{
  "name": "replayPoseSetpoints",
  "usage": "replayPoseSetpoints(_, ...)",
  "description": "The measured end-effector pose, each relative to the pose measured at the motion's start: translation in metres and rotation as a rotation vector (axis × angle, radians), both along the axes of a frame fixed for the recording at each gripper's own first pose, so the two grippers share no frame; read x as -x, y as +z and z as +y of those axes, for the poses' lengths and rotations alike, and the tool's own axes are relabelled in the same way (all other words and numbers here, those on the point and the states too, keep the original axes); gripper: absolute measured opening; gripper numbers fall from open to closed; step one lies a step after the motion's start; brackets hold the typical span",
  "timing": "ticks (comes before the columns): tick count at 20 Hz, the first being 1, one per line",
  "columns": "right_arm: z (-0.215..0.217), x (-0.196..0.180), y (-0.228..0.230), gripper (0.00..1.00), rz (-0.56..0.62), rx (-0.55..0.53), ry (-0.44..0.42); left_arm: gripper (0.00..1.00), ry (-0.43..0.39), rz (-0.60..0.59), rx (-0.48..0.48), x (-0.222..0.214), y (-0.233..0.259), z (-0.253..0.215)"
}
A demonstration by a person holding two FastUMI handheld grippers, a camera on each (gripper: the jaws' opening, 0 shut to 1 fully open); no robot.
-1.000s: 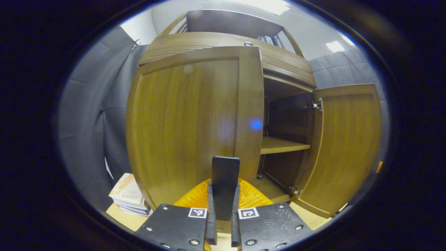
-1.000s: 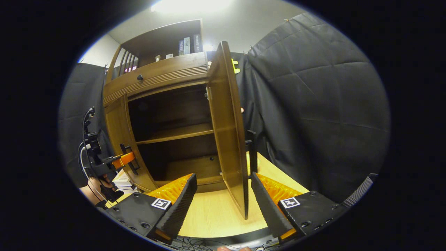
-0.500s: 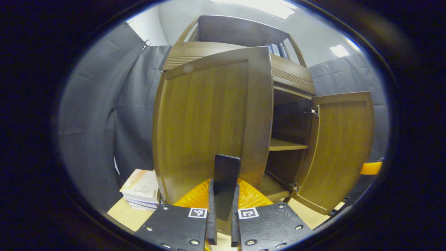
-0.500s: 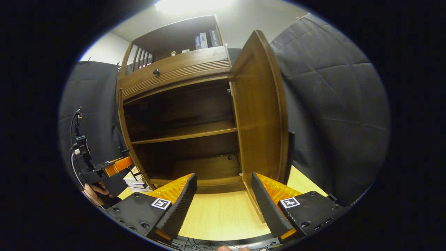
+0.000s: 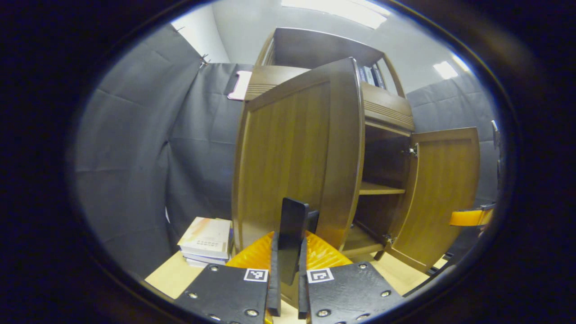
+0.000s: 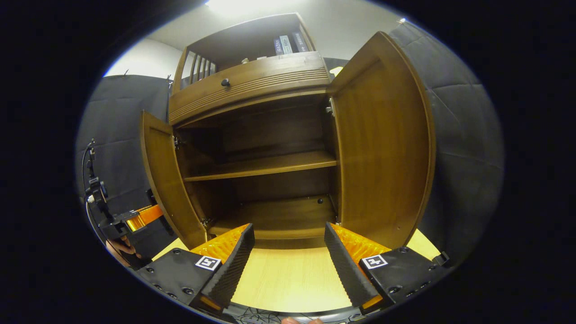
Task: Open the right door of the double-door shoe cabinet with the right hand, and open the left door with the left hand.
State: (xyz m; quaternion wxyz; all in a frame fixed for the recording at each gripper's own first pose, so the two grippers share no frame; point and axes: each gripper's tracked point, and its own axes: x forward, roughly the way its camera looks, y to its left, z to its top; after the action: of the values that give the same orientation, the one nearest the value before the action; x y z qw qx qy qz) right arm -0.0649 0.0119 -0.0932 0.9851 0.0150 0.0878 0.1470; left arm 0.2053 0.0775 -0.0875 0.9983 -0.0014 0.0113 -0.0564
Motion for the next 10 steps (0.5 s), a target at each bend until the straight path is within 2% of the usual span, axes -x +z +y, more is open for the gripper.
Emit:
replayPoseSetpoints(4, 0.017, -0.004, 0.001, 0.93, 0.004, 0.0, 0.024, 0.16, 0.014, -0.009, 0.016, 0.014, 0.004, 0.038)
replayPoseSetpoints(9, 0.033, -0.008, 0.0, 0.93, 0.009, -0.002, 0.038, 0.15, 0.054, -0.035, -0.021, 0.019, 0.01, 0.1)
replayPoseSetpoints(10, 0.035, -0.008, 0.0, 0.93, 0.008, 0.002, 0.041, 0.09, 0.066, -0.038, -0.03, 0.018, 0.01, 0.115)
